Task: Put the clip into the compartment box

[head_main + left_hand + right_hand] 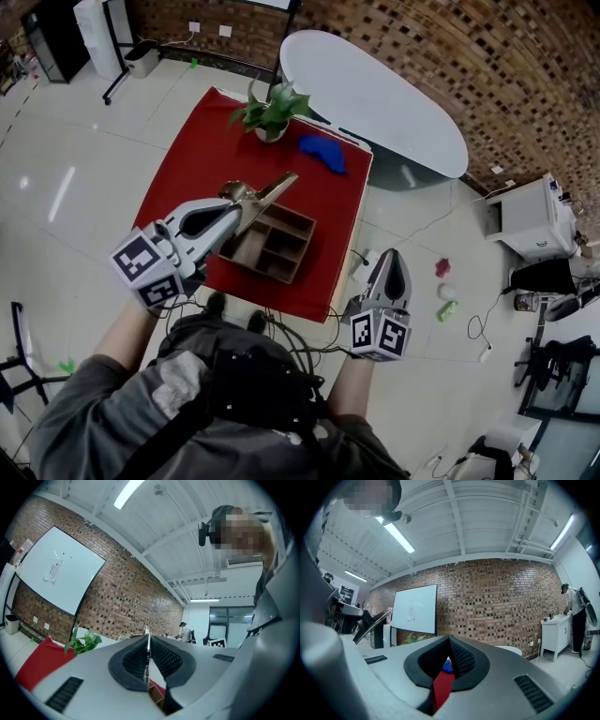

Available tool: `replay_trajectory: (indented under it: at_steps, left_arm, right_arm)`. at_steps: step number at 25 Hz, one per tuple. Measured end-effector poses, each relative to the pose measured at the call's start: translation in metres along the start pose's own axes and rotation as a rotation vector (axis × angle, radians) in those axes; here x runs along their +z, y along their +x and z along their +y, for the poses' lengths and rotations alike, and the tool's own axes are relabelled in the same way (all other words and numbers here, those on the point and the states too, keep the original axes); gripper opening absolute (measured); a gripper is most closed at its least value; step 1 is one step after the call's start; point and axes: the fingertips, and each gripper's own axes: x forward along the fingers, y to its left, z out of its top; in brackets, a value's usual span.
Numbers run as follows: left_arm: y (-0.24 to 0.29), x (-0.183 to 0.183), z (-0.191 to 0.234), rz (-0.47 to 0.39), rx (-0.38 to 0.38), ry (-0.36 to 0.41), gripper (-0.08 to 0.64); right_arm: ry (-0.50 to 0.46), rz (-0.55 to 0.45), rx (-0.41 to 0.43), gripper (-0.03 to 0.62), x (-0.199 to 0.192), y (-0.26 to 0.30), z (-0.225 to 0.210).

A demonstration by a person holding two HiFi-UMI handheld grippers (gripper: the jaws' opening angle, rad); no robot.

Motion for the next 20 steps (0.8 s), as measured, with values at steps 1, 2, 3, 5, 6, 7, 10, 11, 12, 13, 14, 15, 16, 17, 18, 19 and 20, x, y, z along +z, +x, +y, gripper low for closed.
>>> replay_trajectory:
  at_steps: [1, 2, 3, 5, 6, 7, 10, 11, 12, 13, 14, 15, 16, 17, 18, 19, 20]
  left_arm:
    - [0.001, -0.005, 0.001, -0.004, -0.005, 0.001, 0.037]
    - [0.003, -0.012, 0.003, -0.003, -0.005, 0.001, 0.037]
    - [0.005, -0.020, 0.005, 0.005, -0.002, 0.002, 0.036]
    - [0.008, -0.039, 0.008, 0.023, -0.001, 0.009, 0.035]
    - [0.010, -0.048, 0.008, 0.024, -0.009, 0.008, 0.036]
    - [0.012, -0.056, 0.008, 0.021, -0.020, 0.004, 0.035]
    - [0.014, -0.088, 0.012, 0.052, -0.035, 0.022, 0.035]
    - [0.014, -0.099, 0.013, 0.067, -0.041, 0.042, 0.036]
    - [0.015, -0.107, 0.013, 0.079, -0.050, 0.062, 0.036]
    - [0.015, -0.116, 0.013, 0.090, -0.057, 0.077, 0.036]
    - [0.015, -0.124, 0.013, 0.104, -0.058, 0.087, 0.037]
    - [0.014, -0.132, 0.015, 0.118, -0.055, 0.094, 0.037]
    - [0.014, -0.139, 0.018, 0.130, -0.049, 0.099, 0.037]
    - [0.014, -0.146, 0.022, 0.140, -0.041, 0.102, 0.037]
    - [0.014, -0.151, 0.026, 0.147, -0.033, 0.102, 0.037]
    - [0.013, -0.157, 0.030, 0.155, -0.025, 0.102, 0.037]
    - [0.013, -0.163, 0.033, 0.165, -0.016, 0.104, 0.037]
  right_arm:
    - [0.000, 0.004, 0.000, 0.020, -0.001, 0.000, -0.001]
    - [0.001, 0.008, -0.001, 0.020, -0.003, -0.001, -0.002]
    - [0.002, 0.011, -0.003, 0.020, -0.005, -0.001, -0.003]
    - [0.004, 0.018, -0.007, 0.020, -0.010, -0.001, -0.005]
    - [0.005, 0.022, -0.008, 0.020, -0.013, -0.001, -0.006]
    - [0.006, 0.025, -0.008, 0.020, -0.015, -0.002, -0.006]
    - [0.008, 0.033, -0.002, 0.020, -0.022, 0.000, -0.007]
    - [0.010, 0.035, 0.000, 0.020, -0.024, 0.000, -0.007]
    - [0.011, 0.036, 0.003, 0.020, -0.026, 0.000, -0.006]
    - [0.012, 0.037, 0.006, 0.020, -0.027, -0.001, -0.005]
    - [0.013, 0.037, 0.009, 0.020, -0.028, -0.001, -0.004]
    - [0.013, 0.038, 0.012, 0.020, -0.029, -0.001, -0.003]
    - [0.013, 0.039, 0.015, 0.020, -0.030, -0.002, -0.001]
    - [0.014, 0.040, 0.017, 0.020, -0.031, -0.002, 0.000]
    - [0.014, 0.042, 0.018, 0.020, -0.033, -0.002, 0.001]
    - [0.014, 0.044, 0.020, 0.020, -0.034, -0.002, 0.002]
    - [0.014, 0.047, 0.021, 0.020, -0.035, -0.002, 0.002]
